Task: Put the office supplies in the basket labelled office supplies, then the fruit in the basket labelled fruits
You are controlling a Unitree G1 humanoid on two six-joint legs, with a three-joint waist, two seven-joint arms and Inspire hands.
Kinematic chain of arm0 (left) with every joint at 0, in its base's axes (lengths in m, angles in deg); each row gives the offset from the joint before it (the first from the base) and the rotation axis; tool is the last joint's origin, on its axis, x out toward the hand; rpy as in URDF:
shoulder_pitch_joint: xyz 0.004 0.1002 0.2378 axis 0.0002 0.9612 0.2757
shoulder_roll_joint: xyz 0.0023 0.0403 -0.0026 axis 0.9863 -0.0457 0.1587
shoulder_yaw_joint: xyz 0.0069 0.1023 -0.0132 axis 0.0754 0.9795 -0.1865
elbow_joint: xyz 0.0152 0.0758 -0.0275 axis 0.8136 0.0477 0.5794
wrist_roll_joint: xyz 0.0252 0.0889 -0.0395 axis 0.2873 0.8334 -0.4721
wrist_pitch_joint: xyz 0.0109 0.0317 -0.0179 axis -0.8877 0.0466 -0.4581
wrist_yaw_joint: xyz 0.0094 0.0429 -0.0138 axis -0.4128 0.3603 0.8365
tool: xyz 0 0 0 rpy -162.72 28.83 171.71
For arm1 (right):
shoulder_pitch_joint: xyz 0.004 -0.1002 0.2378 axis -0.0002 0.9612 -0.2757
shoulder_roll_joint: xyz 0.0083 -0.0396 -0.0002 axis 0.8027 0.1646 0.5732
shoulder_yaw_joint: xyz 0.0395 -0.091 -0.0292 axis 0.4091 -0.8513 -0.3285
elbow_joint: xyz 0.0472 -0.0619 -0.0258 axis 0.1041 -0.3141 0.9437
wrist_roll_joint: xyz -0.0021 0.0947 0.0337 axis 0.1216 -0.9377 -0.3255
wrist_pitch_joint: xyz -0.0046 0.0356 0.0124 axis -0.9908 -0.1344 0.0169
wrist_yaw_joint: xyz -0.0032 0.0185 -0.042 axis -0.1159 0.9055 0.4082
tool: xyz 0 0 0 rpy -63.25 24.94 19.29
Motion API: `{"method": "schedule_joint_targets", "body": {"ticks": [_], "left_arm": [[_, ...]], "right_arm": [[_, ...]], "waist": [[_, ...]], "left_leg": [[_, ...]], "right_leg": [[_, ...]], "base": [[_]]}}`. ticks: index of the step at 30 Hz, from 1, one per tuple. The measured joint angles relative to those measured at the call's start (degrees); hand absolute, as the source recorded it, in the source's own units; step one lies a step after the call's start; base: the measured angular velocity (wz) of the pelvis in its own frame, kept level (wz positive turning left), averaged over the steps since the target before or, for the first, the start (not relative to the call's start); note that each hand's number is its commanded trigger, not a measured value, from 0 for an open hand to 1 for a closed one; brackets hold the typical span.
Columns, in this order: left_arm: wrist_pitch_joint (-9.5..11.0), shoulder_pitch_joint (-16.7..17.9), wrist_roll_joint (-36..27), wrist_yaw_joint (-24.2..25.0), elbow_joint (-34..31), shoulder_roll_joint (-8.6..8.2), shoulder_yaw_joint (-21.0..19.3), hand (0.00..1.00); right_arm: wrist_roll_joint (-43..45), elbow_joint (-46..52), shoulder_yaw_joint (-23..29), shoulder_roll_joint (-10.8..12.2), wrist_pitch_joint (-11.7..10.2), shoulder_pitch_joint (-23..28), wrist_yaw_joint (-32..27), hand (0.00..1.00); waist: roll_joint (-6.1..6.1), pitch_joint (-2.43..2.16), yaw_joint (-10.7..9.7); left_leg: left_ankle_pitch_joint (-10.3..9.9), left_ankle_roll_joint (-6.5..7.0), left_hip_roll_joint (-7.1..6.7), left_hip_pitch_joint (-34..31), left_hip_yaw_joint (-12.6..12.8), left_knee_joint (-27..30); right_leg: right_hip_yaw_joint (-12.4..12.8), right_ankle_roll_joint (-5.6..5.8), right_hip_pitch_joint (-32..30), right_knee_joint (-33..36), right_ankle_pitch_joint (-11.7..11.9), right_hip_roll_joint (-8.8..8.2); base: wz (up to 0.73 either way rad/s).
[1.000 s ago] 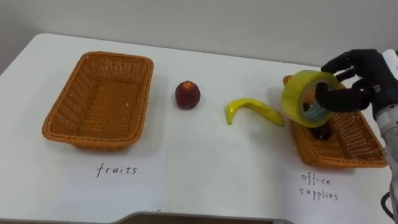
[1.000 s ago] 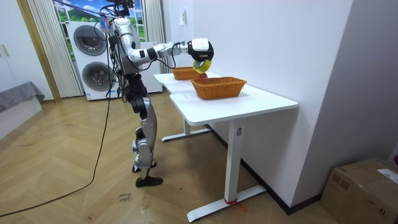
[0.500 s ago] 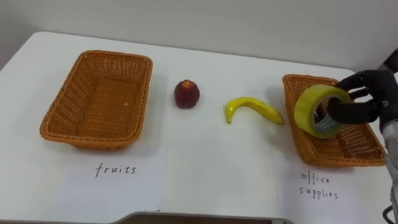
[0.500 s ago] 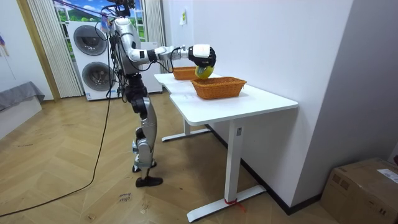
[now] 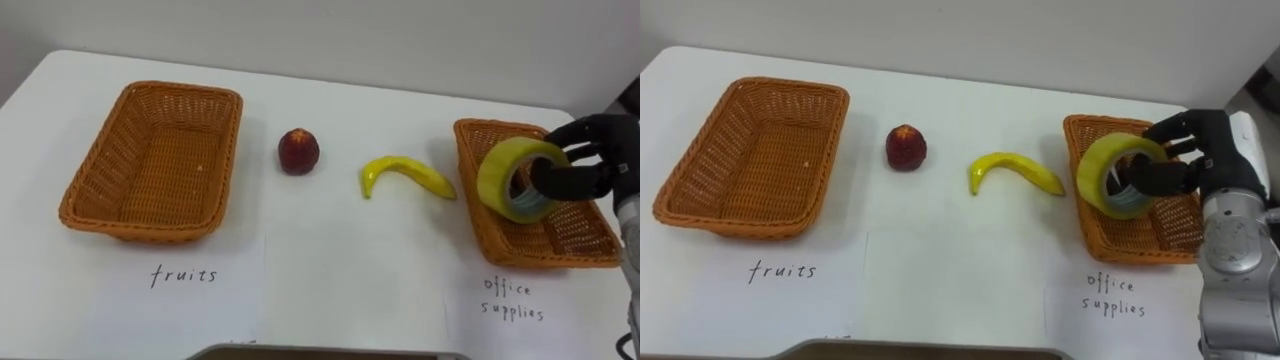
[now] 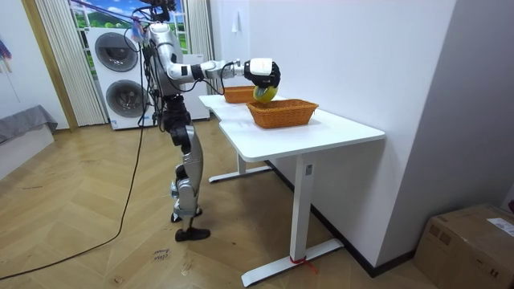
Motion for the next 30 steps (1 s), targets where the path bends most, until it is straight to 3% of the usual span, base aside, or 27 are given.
{"method": "schedule_joint_targets", "body": {"ticks": [9, 11, 12, 13, 14, 15, 16, 17, 30], "left_arm": [[-0.02, -0.02, 0.27, 0.05, 0.02, 0.02, -0.23, 0.00], [-0.01, -0.03, 0.27, 0.06, 0.02, 0.03, -0.39, 0.00], [-0.01, -0.03, 0.27, 0.07, 0.04, 0.02, -0.49, 0.00], [-0.01, -0.02, 0.24, 0.08, 0.05, 0.02, -0.68, 0.00], [-0.01, -0.03, 0.24, 0.08, 0.05, 0.02, -0.94, 0.00], [-0.01, -0.03, 0.24, 0.08, 0.05, 0.03, -0.99, 0.00], [0.00, -0.03, 0.24, 0.08, 0.05, 0.04, -1.01, 0.00], [0.00, -0.03, 0.24, 0.08, 0.05, 0.04, -1.00, 0.00], [-0.10, -0.04, 0.24, 0.08, 0.10, 0.02, -0.98, 0.00]], "right_arm": [[0.33, -0.85, 0.15, -0.09, 0.01, 0.01, -0.01, 1.00], [0.38, -0.89, 0.20, -0.13, 0.01, 0.00, -0.06, 0.92], [0.46, -0.91, 0.20, -0.22, 0.01, 0.01, -0.06, 0.81], [0.45, -0.91, 0.20, -0.25, 0.01, 0.01, -0.05, 0.63], [0.46, -0.91, 0.20, -0.26, 0.01, 0.01, -0.06, 0.56], [0.45, -0.90, 0.21, -0.28, 0.00, 0.01, -0.06, 0.23], [0.49, -0.91, 0.23, -0.36, 0.01, 0.01, -0.10, 0.04], [0.49, -0.91, 0.29, -0.38, 0.01, 0.01, -0.20, 0.00], [1.61, -1.29, 0.31, -0.39, 0.11, 0.01, -0.21, 0.00]], "waist": [[0.21, -0.18, -0.38], [0.15, -0.22, -0.50], [0.13, -0.22, -0.52], [0.12, -0.21, -0.54], [0.10, -0.22, -0.54], [0.08, -0.23, -0.54], [0.02, -0.23, -0.54], [-0.03, -0.19, -0.54], [-0.10, 0.09, -0.45]], "left_leg": [[0.01, 0.00, 0.00, 0.11, 0.06, 0.22], [0.01, 0.00, 0.00, 0.11, 0.06, 0.22], [0.01, 0.00, 0.00, 0.10, 0.06, 0.22], [0.01, 0.00, 0.00, 0.10, 0.06, 0.22], [0.01, 0.00, -0.01, 0.10, 0.06, 0.20], [0.01, 0.00, -0.01, 0.10, 0.06, 0.19], [0.01, 0.00, -0.02, 0.11, 0.06, 0.18], [0.01, 0.00, -0.02, 0.10, 0.06, 0.18], [0.01, 0.01, -0.05, 0.06, 0.06, 0.19]], "right_leg": [[0.12, 0.00, 0.00, 0.30, 0.00, -0.02], [0.13, 0.00, 0.00, 0.30, 0.00, -0.02], [0.13, 0.00, 0.00, 0.30, 0.00, -0.01], [0.14, 0.00, -0.01, 0.30, 0.00, -0.01], [0.14, 0.00, -0.01, 0.30, 0.00, -0.01], [0.13, 0.00, -0.01, 0.30, 0.00, -0.01], [0.13, 0.00, 0.00, 0.30, 0.00, -0.01], [0.14, 0.00, 0.00, 0.29, 0.00, -0.01], [0.46, 0.00, -0.02, 0.23, -0.01, -0.02]], "base": [[0.00], [0.00], [0.00], [0.00], [0.00], [0.00], [0.00], [0.00], [0.00]]}}
